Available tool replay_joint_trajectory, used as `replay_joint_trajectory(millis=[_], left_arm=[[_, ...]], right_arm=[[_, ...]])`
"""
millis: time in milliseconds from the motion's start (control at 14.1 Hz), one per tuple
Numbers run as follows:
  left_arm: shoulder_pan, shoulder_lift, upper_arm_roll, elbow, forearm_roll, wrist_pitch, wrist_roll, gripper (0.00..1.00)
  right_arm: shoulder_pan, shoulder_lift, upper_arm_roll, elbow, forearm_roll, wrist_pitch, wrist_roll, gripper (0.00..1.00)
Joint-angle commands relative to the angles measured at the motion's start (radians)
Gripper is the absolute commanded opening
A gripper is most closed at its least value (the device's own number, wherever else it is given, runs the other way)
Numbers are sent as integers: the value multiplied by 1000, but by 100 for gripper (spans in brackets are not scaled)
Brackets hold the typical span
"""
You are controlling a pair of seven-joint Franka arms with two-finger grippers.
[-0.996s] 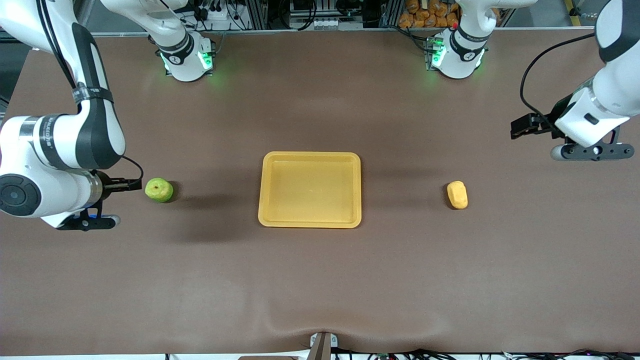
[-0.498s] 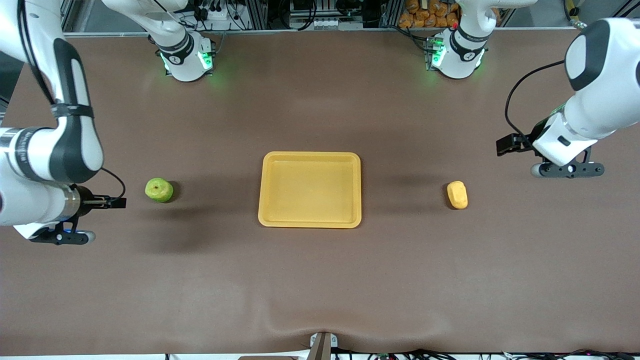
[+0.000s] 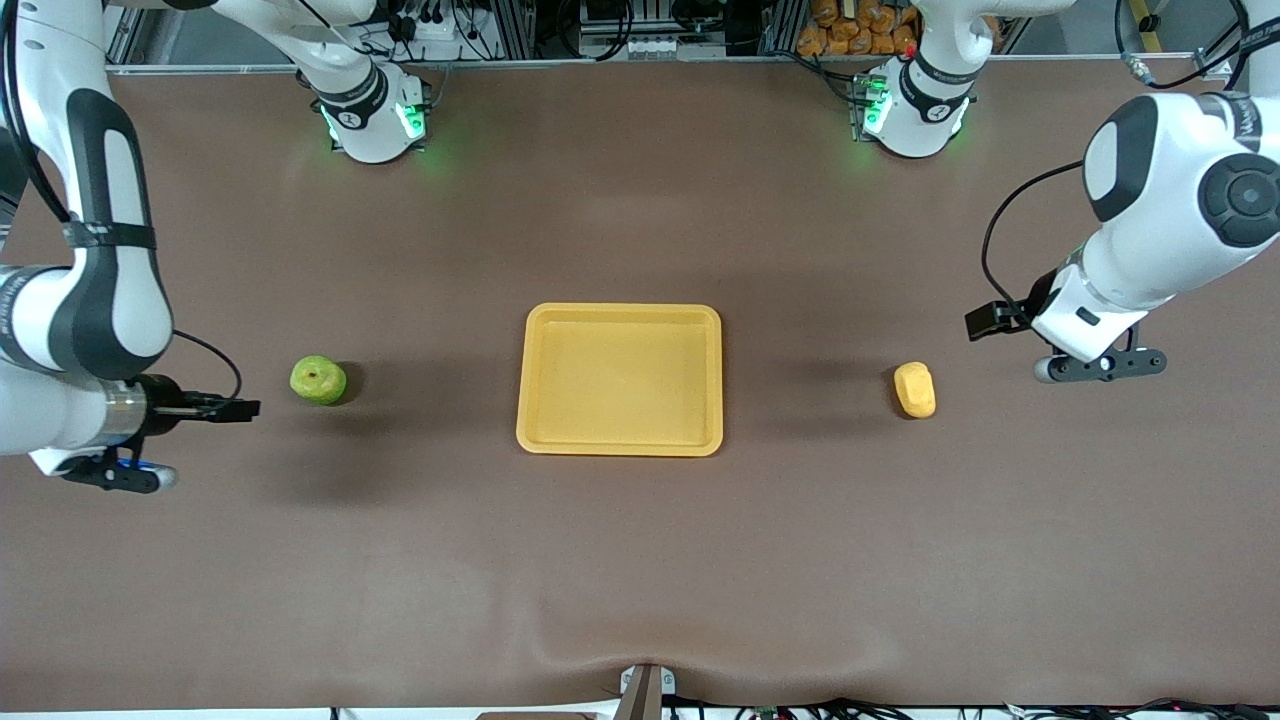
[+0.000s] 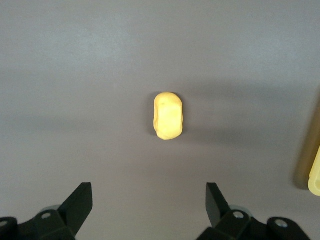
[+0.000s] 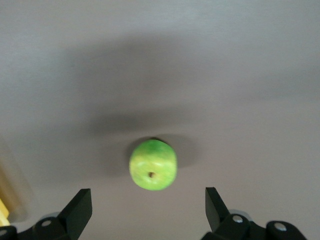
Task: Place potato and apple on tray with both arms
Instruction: 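Move the right gripper to the apple while the left gripper approaches the potato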
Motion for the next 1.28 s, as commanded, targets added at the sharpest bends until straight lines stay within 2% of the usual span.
replay_joint_trajectory(millis=[0,213,356,569,712,854,1210], left_arm=[[-2,-11,0,-43,-7,48,-28,100],[-2,10,-2,-50,-7,75,-33,100],[7,27,-2,-88,-7,156,-36,100],[4,41,-2,-159,-7,270,-38,100],[7,73,-2,-159,-7,302,-39,100],[7,96,-2,-165,-7,350,-39,100],[7,145,-2,-164,-7,394,-119,100]], right_arm=[[6,53,1,2,54,38,-7,100],[4,37,1,-39,77,67,-7,100],[13,-21,1,-134,77,131,-7,100],[23,-222,2,-468,77,403,-5,100],[21,-333,2,-628,77,508,-5,100],[20,-374,1,-678,77,510,-5,100],[27,-394,2,-744,77,518,-7,100]])
